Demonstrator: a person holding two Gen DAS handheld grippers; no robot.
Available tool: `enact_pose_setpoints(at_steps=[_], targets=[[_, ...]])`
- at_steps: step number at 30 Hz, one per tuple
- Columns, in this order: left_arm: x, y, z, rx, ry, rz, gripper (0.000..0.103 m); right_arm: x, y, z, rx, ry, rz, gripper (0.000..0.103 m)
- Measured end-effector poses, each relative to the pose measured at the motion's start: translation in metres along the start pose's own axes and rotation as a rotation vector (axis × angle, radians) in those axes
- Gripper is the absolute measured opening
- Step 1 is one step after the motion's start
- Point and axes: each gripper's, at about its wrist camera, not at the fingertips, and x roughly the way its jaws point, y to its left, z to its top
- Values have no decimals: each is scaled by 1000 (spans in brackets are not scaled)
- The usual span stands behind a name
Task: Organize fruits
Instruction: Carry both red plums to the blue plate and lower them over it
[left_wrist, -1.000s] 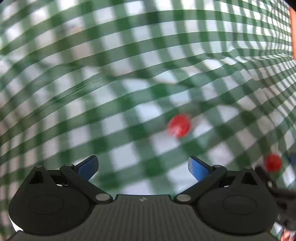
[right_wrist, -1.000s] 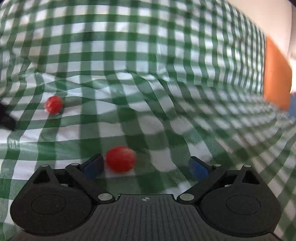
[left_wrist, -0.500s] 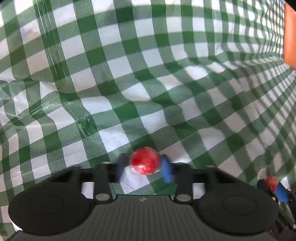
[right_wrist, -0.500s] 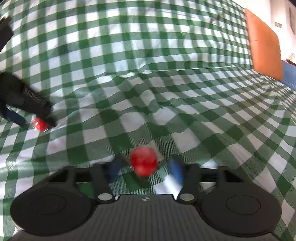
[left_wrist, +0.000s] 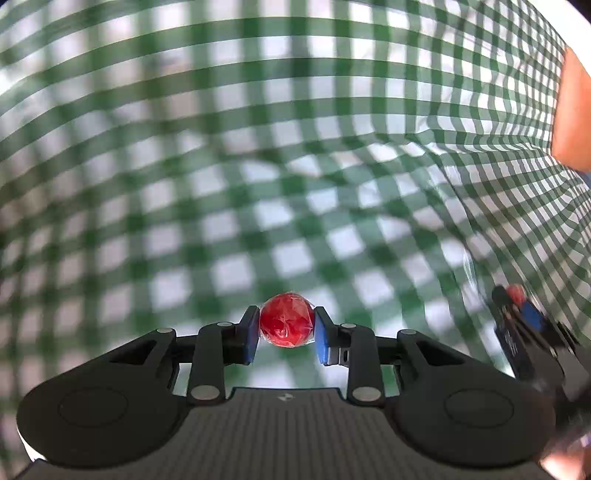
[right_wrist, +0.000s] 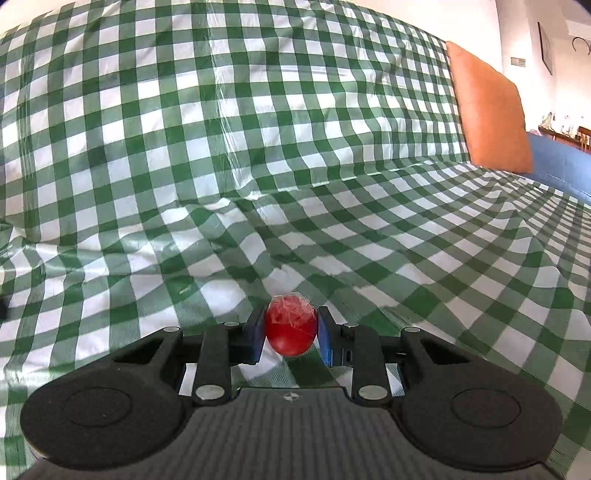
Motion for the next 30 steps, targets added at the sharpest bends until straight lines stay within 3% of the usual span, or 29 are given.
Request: enact_pose_setpoints(at_steps=[5, 9, 16, 20, 30], targets=[[-92, 41, -61, -95, 14, 50, 34, -56, -1, 9, 6, 30, 59, 30], [-162, 70, -110, -122, -1, 134, 34, -135, -5, 9, -64, 51, 168, 30], [-261, 98, -200, -203, 3, 158, 34, -279, 9, -16, -208, 136, 392, 30], [-305, 105, -243, -227, -38, 183, 34, -341, 26, -23, -242, 155, 523, 30], [-360, 108, -314, -301, -124, 159, 34, -433, 57, -34, -392, 87, 672, 30]])
